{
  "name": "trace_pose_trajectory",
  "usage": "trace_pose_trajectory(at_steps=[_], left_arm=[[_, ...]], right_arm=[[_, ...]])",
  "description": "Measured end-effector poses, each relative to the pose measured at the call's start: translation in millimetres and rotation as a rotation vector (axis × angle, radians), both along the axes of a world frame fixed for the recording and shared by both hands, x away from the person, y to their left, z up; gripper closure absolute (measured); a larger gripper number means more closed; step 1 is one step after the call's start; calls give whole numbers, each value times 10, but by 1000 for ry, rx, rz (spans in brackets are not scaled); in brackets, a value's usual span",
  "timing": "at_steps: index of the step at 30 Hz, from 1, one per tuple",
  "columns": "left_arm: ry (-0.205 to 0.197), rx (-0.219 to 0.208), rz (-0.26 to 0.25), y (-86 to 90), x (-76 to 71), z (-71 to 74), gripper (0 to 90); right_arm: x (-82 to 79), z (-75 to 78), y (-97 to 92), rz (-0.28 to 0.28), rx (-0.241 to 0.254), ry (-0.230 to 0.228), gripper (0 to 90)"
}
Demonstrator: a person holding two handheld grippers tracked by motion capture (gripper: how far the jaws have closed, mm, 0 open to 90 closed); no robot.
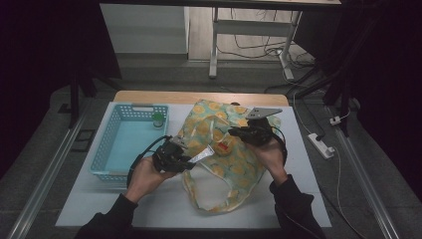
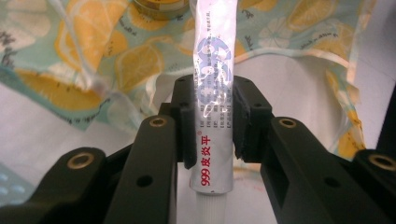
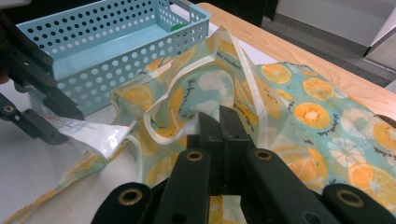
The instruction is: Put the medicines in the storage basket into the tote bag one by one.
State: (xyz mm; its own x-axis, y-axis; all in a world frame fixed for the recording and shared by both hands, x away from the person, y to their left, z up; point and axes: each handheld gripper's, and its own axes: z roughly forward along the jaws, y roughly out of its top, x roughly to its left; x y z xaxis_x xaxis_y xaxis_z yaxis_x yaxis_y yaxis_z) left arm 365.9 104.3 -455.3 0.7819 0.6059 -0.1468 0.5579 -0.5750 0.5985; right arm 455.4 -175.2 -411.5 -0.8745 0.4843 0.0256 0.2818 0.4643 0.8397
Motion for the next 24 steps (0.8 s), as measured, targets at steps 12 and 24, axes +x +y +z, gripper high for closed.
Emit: trace_pose_trajectory(at_steps=[12, 24], left_arm=[[11, 12, -2, -245, 231, -98, 725], [3, 12, 35, -380, 464, -117, 724]], right_arm=[[-7, 8, 4, 2, 0, -3, 900], [-15, -6, 27, 7, -4, -5, 900]])
